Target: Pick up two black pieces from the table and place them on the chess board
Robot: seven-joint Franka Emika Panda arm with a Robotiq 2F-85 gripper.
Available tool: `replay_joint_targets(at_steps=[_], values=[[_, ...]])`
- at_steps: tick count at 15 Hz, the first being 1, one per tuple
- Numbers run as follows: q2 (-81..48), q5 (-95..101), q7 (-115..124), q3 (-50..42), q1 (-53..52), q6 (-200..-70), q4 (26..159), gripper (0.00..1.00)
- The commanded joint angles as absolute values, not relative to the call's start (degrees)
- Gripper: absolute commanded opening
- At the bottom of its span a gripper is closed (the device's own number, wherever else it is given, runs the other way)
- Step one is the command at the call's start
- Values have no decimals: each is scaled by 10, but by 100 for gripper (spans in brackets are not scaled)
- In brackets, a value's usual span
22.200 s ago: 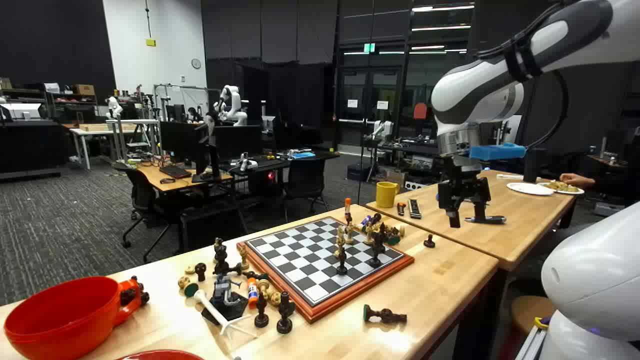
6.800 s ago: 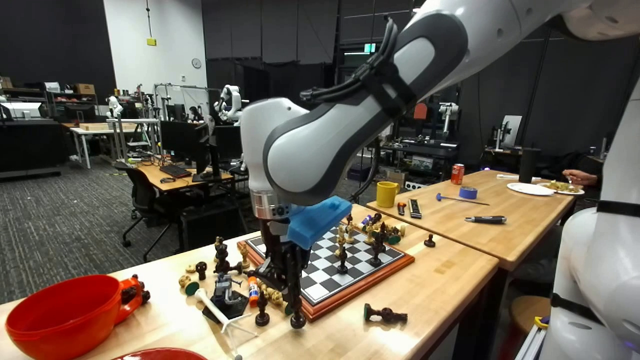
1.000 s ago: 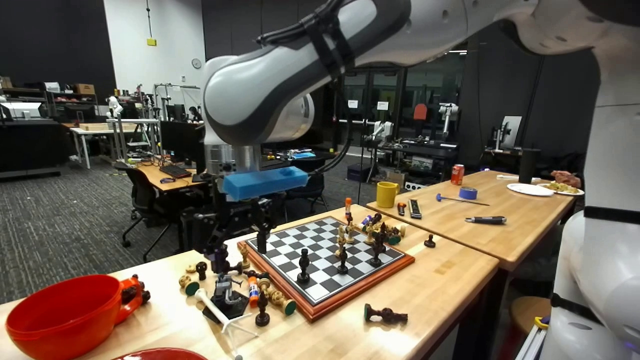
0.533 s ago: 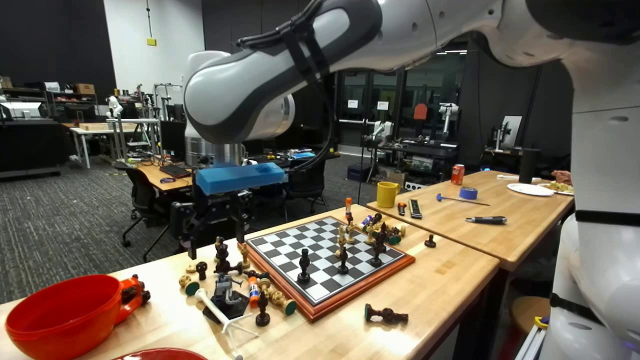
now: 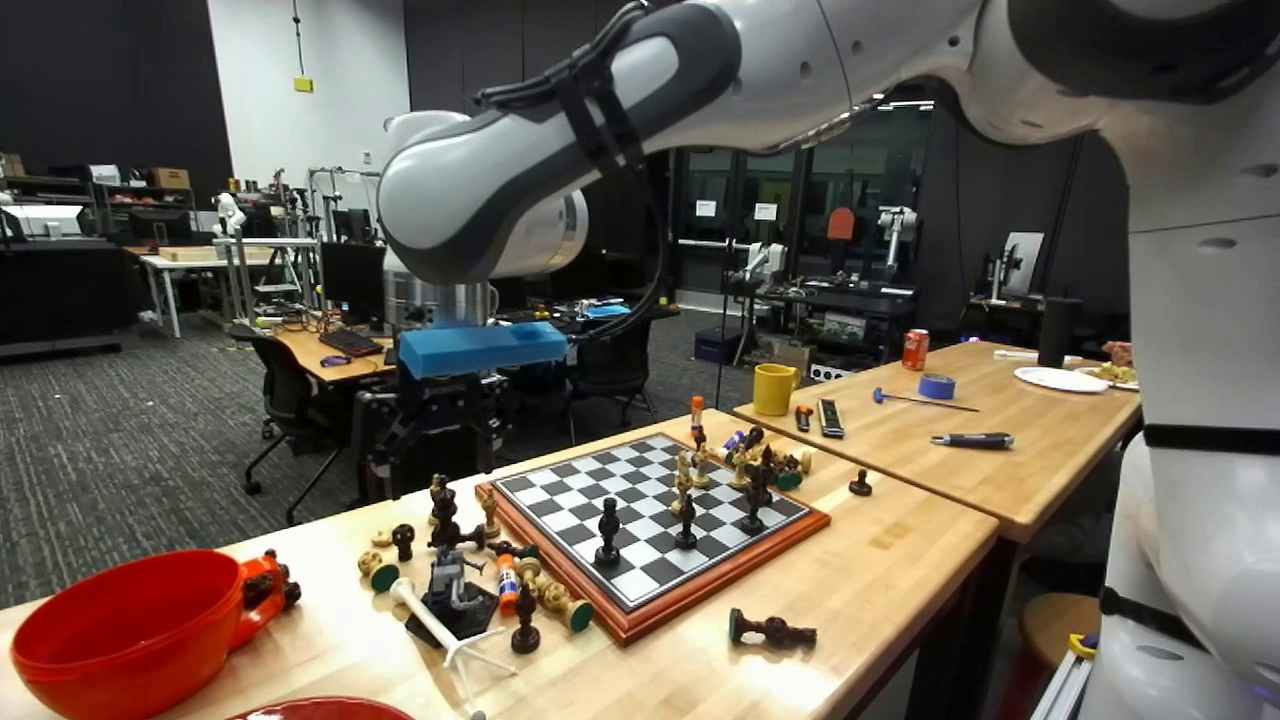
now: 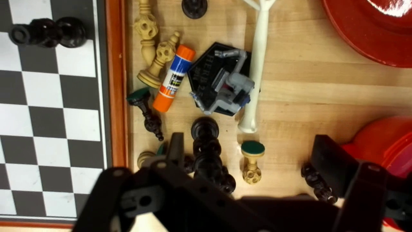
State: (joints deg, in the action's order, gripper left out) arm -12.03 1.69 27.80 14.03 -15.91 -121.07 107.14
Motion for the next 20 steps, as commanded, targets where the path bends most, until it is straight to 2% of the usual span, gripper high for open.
replay_joint_targets(at_steps=[1, 14, 15, 17, 20], values=[[-149, 15, 293, 124, -168, -1199, 1029, 100], [-230, 16, 307, 90, -181, -1201, 952, 100], [-233, 16, 309, 88, -183, -1199, 949, 75], [-238, 15, 307, 86, -184, -1200, 943, 69], [-242, 15, 305, 83, -185, -1200, 935, 45]])
